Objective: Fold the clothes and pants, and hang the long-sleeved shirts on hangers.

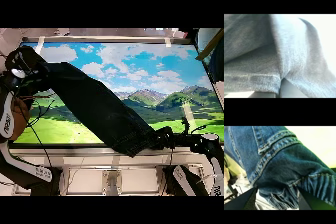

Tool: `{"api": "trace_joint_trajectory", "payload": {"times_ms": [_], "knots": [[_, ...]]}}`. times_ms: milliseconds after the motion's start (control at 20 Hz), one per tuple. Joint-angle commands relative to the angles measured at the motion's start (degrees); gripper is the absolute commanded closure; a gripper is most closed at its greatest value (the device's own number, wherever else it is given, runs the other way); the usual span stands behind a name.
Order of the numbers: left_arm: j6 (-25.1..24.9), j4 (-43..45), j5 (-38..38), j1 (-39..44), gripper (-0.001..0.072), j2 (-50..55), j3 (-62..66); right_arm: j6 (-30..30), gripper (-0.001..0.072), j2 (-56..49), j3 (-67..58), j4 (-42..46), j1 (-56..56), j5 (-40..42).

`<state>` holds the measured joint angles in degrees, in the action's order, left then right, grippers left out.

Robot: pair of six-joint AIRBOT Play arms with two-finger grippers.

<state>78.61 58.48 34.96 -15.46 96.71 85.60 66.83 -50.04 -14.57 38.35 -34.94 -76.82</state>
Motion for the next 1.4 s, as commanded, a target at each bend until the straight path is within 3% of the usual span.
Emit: {"api": "trace_joint_trajectory", "payload": {"times_ms": [0,150,400,750,800,850,900,950,1100,1250,1350], "knots": [[0.0,8.2,5.81,-0.35,0.0697,-6.25,0.07,0.17,0.0161,0.02,0.0,-0.48,-0.02,-4.37],[0.0,8.37,10.25,-0.31,0.0698,-7.32,0.04,1.73,0.0162,0.04,0.02,-1.66,-0.02,-11.58],[0.0,8.41,12.61,-0.33,0.0697,-7.37,0.02,6.51,0.0163,0.02,0.11,1.79,4.09,-9.27],[-0.02,9.07,12.68,-0.35,0.0697,-7.34,0.02,14.86,0.0162,0.0,0.17,3.15,22.93,16.9],[-0.02,9.25,12.68,-0.35,0.0697,-7.34,0.02,14.64,0.0183,-0.02,0.15,0.63,24.35,21.16],[-0.02,9.27,12.68,-0.35,0.0697,-7.37,0.04,14.43,0.0356,0.0,-0.11,-2.32,25.11,24.37],[-0.02,9.27,12.72,-0.35,0.0697,-7.41,0.04,13.22,0.0605,0.0,-0.79,-5.51,25.31,26.27],[-0.02,9.27,12.94,-0.35,0.0698,-7.65,0.04,10.38,0.065,0.02,-2.4,-8.09,25.31,26.64],[0.0,12.85,16.02,-0.37,0.0697,-10.75,0.04,5.2,0.0651,0.02,-13.53,-6.19,25.27,23.93],[-0.02,16.87,24.85,-0.37,0.0697,-15.74,-0.11,5.09,0.0651,-0.02,-30.1,8.98,25.27,25.9],[0.0,16.94,31.12,-0.35,0.0698,-18.86,-1.68,6.38,0.0651,-0.59,-39.65,18.47,25.27,31.74]]}}
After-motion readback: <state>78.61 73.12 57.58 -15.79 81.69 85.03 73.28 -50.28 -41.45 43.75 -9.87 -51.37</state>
